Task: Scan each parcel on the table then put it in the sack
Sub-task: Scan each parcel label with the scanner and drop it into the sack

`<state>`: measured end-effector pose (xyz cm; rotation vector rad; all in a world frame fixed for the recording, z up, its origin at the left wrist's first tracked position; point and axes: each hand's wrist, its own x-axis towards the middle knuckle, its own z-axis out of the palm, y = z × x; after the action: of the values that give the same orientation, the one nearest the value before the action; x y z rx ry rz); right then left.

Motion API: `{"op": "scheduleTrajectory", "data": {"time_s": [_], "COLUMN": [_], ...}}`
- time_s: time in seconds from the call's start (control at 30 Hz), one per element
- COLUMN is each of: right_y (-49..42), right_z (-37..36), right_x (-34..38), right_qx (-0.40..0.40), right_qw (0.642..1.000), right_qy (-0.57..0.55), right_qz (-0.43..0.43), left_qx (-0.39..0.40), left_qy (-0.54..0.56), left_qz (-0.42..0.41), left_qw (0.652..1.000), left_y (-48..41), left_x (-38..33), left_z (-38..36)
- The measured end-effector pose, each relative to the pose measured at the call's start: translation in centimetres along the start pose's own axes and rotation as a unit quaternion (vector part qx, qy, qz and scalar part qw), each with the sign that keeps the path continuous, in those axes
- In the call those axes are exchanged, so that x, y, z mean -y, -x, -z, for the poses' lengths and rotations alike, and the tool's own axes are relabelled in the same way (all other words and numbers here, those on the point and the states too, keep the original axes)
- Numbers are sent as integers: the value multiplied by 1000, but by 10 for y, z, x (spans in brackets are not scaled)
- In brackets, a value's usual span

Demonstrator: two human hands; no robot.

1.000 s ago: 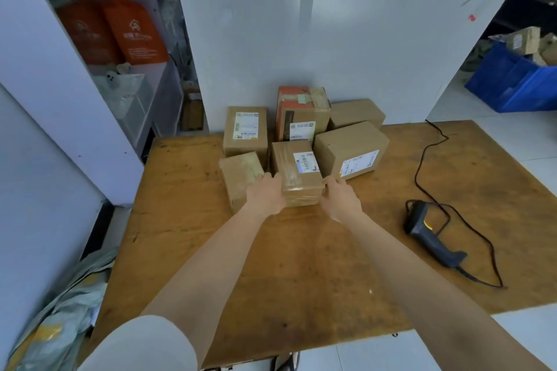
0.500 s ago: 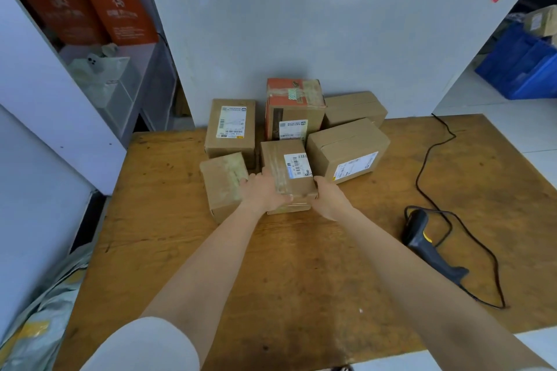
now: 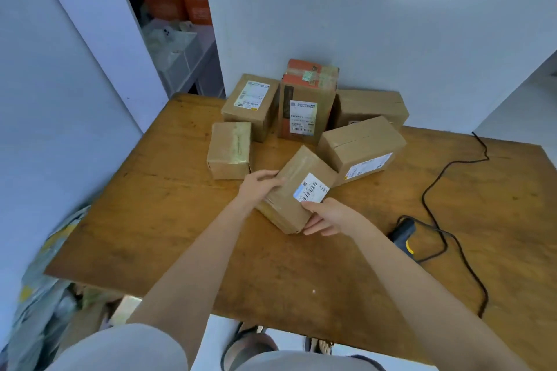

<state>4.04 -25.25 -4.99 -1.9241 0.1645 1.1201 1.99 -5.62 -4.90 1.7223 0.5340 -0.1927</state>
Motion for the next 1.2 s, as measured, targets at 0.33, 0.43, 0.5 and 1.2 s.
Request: {"op": "scheduleTrajectory", "data": {"time_s": [0.33, 0.43, 0.5, 1.2], "right_y": [52, 66, 75, 74], "right_z": [35, 62, 73, 97], "right_x": [-93, -129, -153, -161], "right_qx": [39, -148, -313, -268], "right_qw": [998, 981, 930, 947], "right_qy": [-28, 53, 157, -14], "right_qz": [46, 117, 111, 178], "left_qx": [81, 68, 54, -45], "left_qy": [34, 31, 37, 57], "left_qz": [69, 85, 86, 61], "left_qw": [994, 994, 994, 996], "left_y": [56, 63, 65, 56], "left_x": [15, 18, 19, 3], "left_z": [-45, -51, -54, -85]}}
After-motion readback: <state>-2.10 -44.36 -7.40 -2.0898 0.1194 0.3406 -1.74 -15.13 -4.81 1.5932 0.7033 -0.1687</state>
